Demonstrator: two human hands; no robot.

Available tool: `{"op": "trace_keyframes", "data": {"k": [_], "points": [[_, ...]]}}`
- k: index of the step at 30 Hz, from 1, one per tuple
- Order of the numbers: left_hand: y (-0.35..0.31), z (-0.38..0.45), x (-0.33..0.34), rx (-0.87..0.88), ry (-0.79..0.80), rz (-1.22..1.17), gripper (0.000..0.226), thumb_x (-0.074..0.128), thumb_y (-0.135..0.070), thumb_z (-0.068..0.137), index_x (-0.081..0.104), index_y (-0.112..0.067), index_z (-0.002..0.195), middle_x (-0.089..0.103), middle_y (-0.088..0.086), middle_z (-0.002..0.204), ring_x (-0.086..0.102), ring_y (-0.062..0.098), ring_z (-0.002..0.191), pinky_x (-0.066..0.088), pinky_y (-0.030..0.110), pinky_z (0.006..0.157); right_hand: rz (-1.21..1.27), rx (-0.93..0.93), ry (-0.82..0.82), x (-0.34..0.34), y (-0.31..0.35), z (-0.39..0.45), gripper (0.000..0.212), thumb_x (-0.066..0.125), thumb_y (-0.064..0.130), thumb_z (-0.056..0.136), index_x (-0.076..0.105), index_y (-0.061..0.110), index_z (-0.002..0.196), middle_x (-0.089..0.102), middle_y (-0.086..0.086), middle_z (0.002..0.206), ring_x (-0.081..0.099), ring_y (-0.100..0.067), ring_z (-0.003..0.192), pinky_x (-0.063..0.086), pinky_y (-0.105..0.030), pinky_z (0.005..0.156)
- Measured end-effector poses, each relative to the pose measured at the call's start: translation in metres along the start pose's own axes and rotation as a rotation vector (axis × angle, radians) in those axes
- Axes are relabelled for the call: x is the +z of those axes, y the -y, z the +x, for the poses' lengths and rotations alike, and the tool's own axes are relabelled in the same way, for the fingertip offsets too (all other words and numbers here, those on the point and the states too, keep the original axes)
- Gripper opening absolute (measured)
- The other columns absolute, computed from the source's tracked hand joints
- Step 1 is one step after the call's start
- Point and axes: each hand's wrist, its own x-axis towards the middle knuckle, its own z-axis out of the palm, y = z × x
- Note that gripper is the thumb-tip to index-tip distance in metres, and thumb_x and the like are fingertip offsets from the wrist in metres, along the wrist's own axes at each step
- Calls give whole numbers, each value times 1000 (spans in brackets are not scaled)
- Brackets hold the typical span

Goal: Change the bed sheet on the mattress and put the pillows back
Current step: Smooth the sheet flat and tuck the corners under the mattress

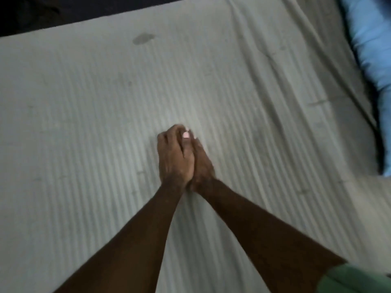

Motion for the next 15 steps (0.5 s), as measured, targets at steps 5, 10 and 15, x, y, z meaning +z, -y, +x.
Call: {"op": "trace_keyframes", "data": {"k": [5,10,15], "points": [[36,-57,-29,147,246,257,55,32,-49,105,50,-14,144,44,7,152,41,24,140,37,43,117,-409,21,-183,-28,-87,-54,63,35,39,108,20,13,163,18,-7,171,15,-23,158,18,-48,126],[34,-88,-49,287,388,413,51,37,-46,105,48,-18,146,41,7,155,38,26,143,36,44,117,-329,327,-243,-72,-117,-70,68,21,42,105,15,10,164,11,-10,172,6,-26,159,9,-49,128],[4,-124,-21,7,290,67,48,35,-50,104,57,-19,133,56,1,131,51,18,125,42,38,110,-107,73,-44,9,-25,-118,66,32,40,108,11,13,164,5,-5,172,-1,-18,159,5,-41,129]]}}
